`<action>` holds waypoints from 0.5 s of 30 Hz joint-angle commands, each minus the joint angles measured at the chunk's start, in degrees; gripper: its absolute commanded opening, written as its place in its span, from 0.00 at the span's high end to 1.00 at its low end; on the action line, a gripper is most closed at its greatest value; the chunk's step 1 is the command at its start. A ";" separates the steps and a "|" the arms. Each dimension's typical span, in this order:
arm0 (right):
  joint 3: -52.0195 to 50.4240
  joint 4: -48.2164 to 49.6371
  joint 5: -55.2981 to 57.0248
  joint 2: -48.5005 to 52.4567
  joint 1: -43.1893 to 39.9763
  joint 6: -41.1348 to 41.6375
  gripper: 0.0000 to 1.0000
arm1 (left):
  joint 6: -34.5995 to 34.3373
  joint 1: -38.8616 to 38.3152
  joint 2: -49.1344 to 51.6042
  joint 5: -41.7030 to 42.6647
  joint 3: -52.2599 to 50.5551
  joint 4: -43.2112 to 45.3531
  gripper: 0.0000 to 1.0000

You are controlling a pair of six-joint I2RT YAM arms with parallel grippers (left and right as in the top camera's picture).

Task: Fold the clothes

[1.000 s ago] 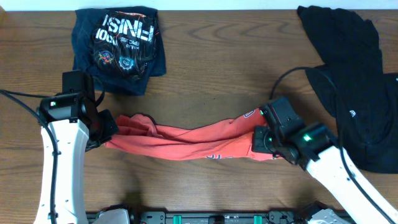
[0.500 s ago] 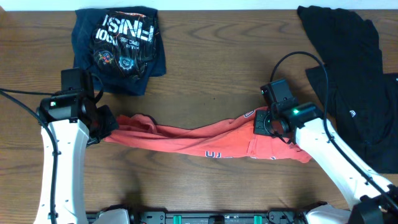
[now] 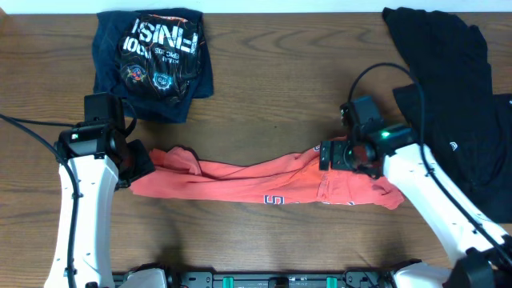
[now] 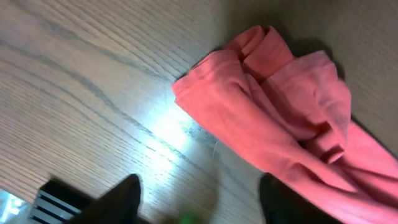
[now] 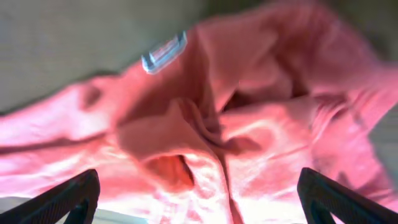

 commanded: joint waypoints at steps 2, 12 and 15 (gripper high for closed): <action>4.57 -1.44 -0.52 -3.67 -1.92 -4.42 0.01 | 0.28 0.26 1.27 -1.51 -0.59 1.49 0.29; 4.46 -1.79 -0.52 -4.04 -2.82 -5.27 0.01 | 8.04 0.26 16.37 2.23 -0.66 7.32 0.21; 4.46 -1.81 -0.50 -4.04 -2.82 -6.05 0.01 | 9.03 0.26 21.75 4.07 -0.66 9.62 0.22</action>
